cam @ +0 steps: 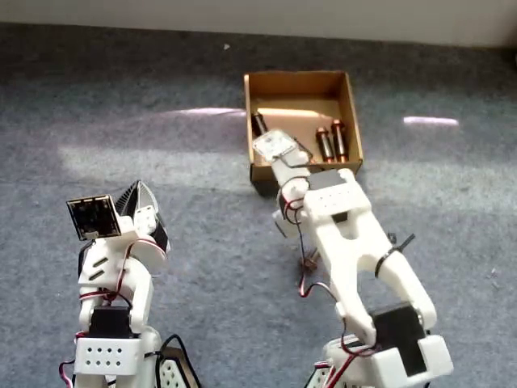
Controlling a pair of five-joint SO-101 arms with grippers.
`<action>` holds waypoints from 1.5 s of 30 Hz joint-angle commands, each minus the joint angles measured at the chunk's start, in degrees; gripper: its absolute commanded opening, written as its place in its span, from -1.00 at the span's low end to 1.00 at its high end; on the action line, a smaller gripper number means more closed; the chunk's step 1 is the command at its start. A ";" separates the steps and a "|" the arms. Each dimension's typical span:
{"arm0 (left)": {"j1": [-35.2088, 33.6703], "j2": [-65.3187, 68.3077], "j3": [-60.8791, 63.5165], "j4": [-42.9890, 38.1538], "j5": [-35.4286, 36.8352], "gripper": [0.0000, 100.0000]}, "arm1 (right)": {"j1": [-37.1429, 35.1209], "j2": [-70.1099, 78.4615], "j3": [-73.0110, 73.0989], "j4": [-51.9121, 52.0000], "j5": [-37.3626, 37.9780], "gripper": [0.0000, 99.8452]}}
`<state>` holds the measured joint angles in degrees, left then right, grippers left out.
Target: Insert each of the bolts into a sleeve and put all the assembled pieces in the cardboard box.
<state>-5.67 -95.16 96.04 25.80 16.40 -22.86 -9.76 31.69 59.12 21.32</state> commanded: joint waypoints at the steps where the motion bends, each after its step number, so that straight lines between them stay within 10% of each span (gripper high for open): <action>1: -0.57 -0.75 1.63 -1.67 -0.62 -0.98 | 2.42 -10.15 -2.77 0.66 -7.65 -0.99; 10: -0.31 -0.75 1.63 -1.41 -19.52 -0.98 | 9.10 -20.62 1.19 0.66 -20.40 -0.99; 28: 2.86 -0.75 0.48 2.20 -25.67 -0.98 | 21.23 -49.89 35.38 -16.92 -20.92 -0.99; 45: 28.35 -0.04 -17.36 15.82 -25.67 -0.92 | 21.85 -65.54 44.00 -20.00 -25.32 -0.99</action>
<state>17.10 -95.16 83.82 41.36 -8.66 -1.76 -73.14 75.91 40.75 -3.30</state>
